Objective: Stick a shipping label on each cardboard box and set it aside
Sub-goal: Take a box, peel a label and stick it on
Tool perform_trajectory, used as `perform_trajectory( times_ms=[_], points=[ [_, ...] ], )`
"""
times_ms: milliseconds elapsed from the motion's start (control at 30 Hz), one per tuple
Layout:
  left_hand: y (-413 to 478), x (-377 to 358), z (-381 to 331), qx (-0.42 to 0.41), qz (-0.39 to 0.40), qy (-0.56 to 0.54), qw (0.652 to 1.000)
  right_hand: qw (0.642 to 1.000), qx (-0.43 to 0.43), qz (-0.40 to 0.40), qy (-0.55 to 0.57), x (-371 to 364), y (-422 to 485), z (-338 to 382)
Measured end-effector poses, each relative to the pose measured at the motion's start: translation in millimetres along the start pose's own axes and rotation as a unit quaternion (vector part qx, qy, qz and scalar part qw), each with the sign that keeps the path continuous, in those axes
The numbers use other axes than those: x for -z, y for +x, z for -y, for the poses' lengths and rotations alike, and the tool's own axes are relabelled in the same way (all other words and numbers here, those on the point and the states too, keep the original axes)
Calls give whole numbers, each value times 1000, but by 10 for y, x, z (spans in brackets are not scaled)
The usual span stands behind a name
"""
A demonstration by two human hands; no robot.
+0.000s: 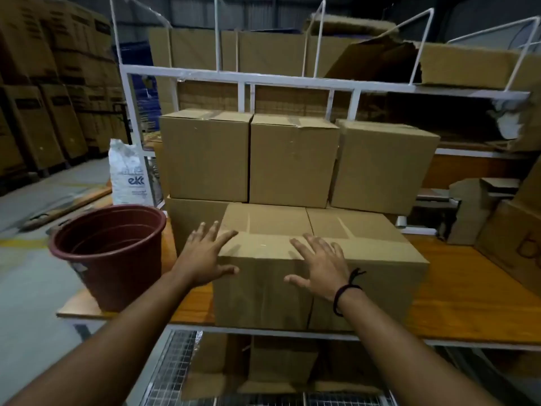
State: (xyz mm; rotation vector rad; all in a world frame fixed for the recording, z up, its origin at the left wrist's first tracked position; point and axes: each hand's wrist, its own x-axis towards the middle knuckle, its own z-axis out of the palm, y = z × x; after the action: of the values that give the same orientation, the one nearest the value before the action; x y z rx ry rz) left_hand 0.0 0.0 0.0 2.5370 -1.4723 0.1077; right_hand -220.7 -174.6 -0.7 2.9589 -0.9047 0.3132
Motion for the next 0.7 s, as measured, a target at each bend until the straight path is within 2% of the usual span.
perform_trajectory(
  times_ms=[67,133,200,267,467,600,700],
  points=[
    [86,-148,12,37,45,-7,998,997,34,15,-73,-89,148,-80],
    [140,-313,47,78,76,-65,992,990,64,23,-125,-161,263,-132],
    [195,-404,80,92,68,-141,983,985,87,25,-148,-208,356,-132],
    [237,-448,150,71,37,-174,981,982,95,18,-164,-237,402,-125],
    [112,-435,358,25,-15,-236,971,982,104,-11,-154,-333,381,12],
    [-85,-325,611,3,-66,-239,969,983,121,-84,-109,-443,287,285],
    [-280,-345,840,-13,-68,-242,968,984,127,-105,-64,-538,186,507]
  ],
)
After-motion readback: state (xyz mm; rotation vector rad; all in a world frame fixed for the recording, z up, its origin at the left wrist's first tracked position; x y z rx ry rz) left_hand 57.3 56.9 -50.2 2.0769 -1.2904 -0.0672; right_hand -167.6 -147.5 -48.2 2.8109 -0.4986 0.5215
